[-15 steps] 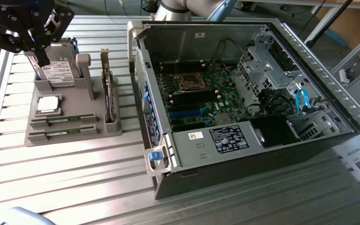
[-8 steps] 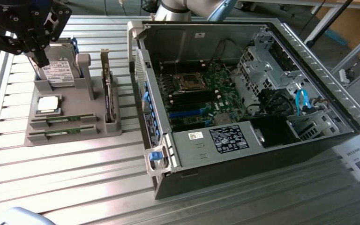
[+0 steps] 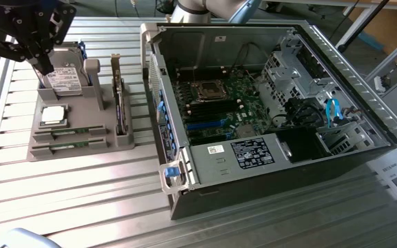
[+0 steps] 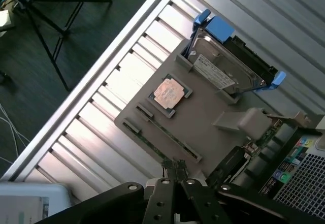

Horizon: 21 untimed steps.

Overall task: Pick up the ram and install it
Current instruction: 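Pick up the ram and move it above insertion slot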

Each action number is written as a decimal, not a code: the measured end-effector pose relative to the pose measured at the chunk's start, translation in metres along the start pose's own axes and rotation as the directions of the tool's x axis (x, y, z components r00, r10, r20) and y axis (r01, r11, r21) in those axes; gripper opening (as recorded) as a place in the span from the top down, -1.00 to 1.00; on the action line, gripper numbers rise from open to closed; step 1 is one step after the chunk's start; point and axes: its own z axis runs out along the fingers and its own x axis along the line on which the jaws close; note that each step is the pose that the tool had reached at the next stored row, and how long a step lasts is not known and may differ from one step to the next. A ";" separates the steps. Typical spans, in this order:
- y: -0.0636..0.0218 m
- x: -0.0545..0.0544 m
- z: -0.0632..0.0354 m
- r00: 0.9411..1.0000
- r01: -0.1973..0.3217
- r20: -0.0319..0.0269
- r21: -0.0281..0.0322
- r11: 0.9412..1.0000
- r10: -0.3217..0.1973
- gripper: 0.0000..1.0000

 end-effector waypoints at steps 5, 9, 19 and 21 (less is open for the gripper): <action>0.0000 0.000 0.0000 0.998 0.065 -0.006 0.000 0.998 -0.065 0.80; 0.0000 0.000 0.0000 0.994 0.112 -0.010 0.000 0.994 -0.112 0.80; 0.0000 0.000 0.0000 0.977 0.211 -0.018 -0.001 0.977 -0.211 0.80; 0.0000 0.000 0.0000 0.973 0.231 -0.020 -0.001 0.973 -0.231 0.80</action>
